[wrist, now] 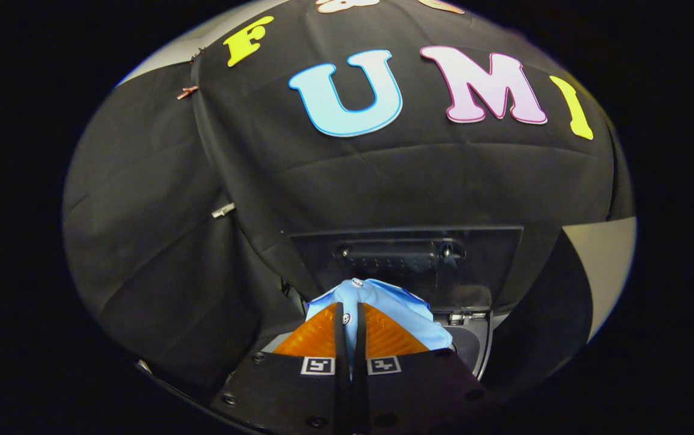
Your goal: Put the clothes into the washing machine and then close the washing machine lid.
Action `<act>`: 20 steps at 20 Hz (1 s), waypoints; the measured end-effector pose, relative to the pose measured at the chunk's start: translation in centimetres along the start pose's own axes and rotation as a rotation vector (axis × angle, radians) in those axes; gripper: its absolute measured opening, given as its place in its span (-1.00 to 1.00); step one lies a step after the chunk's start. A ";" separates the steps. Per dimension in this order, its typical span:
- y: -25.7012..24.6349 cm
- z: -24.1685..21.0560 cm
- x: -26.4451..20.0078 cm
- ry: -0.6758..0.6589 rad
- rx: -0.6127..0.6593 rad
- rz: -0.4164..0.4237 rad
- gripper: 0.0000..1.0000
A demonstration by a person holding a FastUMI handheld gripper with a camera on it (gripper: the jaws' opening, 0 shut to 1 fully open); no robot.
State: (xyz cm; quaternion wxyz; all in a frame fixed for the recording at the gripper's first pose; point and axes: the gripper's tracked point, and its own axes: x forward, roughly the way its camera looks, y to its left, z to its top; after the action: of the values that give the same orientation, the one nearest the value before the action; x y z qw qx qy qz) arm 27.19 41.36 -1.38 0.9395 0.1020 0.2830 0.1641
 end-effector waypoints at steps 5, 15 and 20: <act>-2.9 -4.9 4.4 0.046 -0.020 -0.077 -0.90; -6.0 -15.4 10.9 0.175 -0.019 -0.165 -0.90; -8.3 -20.5 13.1 0.261 0.014 -0.205 -0.90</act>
State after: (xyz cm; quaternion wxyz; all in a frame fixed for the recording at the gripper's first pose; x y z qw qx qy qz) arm 28.02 40.55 -27.04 0.9058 0.0570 0.4126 0.0774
